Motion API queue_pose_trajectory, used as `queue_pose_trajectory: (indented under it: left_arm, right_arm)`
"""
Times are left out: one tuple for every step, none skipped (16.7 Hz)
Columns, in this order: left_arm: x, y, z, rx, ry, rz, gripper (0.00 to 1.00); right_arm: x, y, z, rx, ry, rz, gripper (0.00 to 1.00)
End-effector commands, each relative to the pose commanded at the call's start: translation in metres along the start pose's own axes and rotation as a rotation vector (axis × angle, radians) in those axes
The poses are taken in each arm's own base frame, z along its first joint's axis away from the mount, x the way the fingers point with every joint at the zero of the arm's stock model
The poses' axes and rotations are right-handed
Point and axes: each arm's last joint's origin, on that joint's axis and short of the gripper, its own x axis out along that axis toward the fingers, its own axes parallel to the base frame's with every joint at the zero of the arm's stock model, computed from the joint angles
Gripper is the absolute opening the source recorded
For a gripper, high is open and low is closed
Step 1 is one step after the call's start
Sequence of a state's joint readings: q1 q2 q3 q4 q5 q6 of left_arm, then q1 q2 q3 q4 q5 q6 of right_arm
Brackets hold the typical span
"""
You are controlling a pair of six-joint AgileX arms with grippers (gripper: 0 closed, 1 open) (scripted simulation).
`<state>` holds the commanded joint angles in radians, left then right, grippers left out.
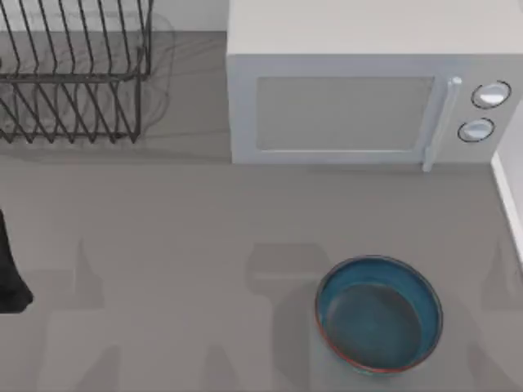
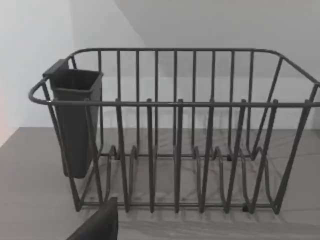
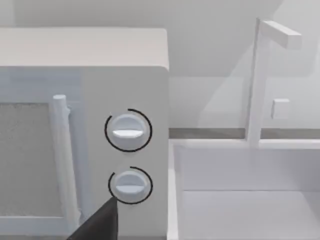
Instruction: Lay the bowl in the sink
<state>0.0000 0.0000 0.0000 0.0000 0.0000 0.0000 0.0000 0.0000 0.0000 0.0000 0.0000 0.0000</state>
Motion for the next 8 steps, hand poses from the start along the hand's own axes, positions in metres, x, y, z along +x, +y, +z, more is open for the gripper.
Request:
queue_pose_trajectory:
  left_arm:
    - [0.000,0.000,0.000,0.000,0.000,0.000,1.00]
    - [0.000,0.000,0.000,0.000,0.000,0.000,1.00]
    - [0.000,0.000,0.000,0.000,0.000,0.000,1.00]
    - [0.000,0.000,0.000,0.000,0.000,0.000,1.00]
    - [0.000,0.000,0.000,0.000,0.000,0.000,1.00]
    - [0.000,0.000,0.000,0.000,0.000,0.000,1.00]
    - [0.000,0.000,0.000,0.000,0.000,0.000,1.00]
    - [0.000,0.000,0.000,0.000,0.000,0.000,1.00]
  right_arm:
    - [0.000,0.000,0.000,0.000,0.000,0.000,1.00]
    - [0.000,0.000,0.000,0.000,0.001,0.000,1.00]
    - [0.000,0.001,0.002,0.005,0.011,0.007,1.00]
    - [0.000,0.002,0.006,0.015,0.032,0.018,1.00]
    - [0.000,0.004,0.011,0.029,0.063,0.034,1.00]
    - [0.001,0.006,0.018,0.046,0.103,0.052,1.00]
    - [0.003,0.008,0.026,0.064,0.154,0.071,1.00]
    - [0.005,0.011,0.034,0.083,0.217,0.091,1.00]
